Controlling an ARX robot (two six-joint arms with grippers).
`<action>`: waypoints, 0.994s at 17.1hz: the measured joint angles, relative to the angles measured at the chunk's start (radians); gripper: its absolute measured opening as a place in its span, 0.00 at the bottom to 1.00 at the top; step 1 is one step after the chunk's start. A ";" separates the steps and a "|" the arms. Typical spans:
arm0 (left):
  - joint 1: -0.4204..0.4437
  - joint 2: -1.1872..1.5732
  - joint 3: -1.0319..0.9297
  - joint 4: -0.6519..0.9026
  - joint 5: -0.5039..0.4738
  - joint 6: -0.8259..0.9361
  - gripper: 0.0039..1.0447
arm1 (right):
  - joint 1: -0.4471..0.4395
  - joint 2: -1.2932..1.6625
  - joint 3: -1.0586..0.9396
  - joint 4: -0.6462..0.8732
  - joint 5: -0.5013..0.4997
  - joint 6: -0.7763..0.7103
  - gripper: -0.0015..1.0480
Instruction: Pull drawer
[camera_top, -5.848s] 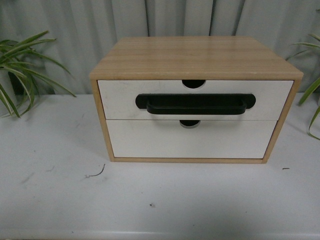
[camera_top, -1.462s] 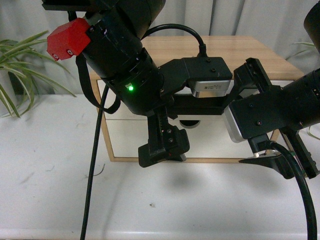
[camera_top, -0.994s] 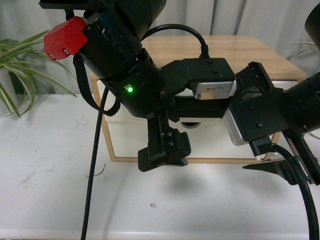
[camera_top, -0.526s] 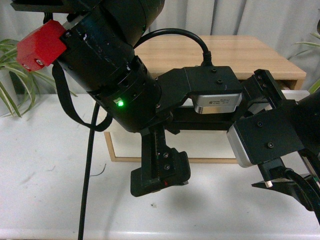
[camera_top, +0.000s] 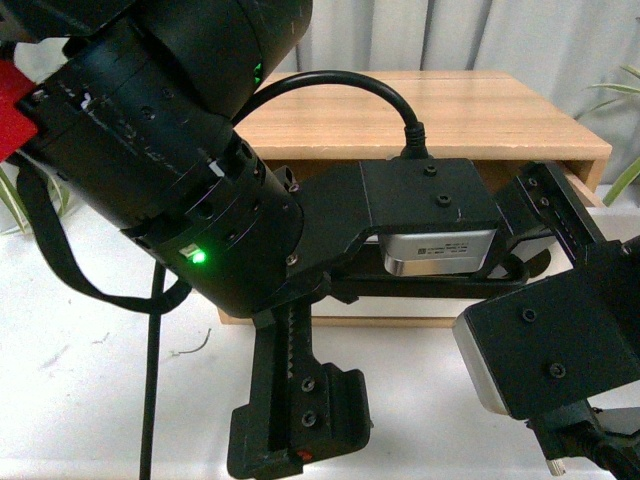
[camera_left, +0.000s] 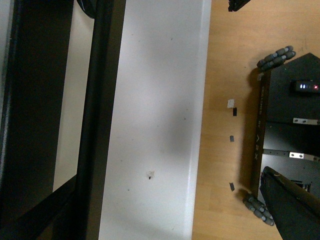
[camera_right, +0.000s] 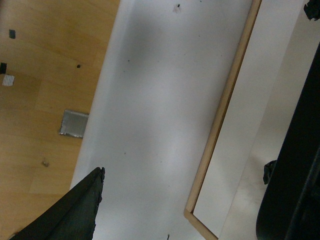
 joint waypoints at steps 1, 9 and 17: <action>-0.003 -0.011 -0.014 0.002 0.001 0.000 0.94 | 0.005 -0.013 -0.012 -0.001 0.005 0.003 0.94; -0.009 -0.057 -0.072 0.021 0.003 0.003 0.94 | 0.015 -0.050 -0.051 0.007 -0.021 0.021 0.94; -0.013 -0.063 -0.068 0.040 0.017 -0.048 0.94 | -0.024 -0.097 -0.036 -0.042 -0.117 0.051 0.94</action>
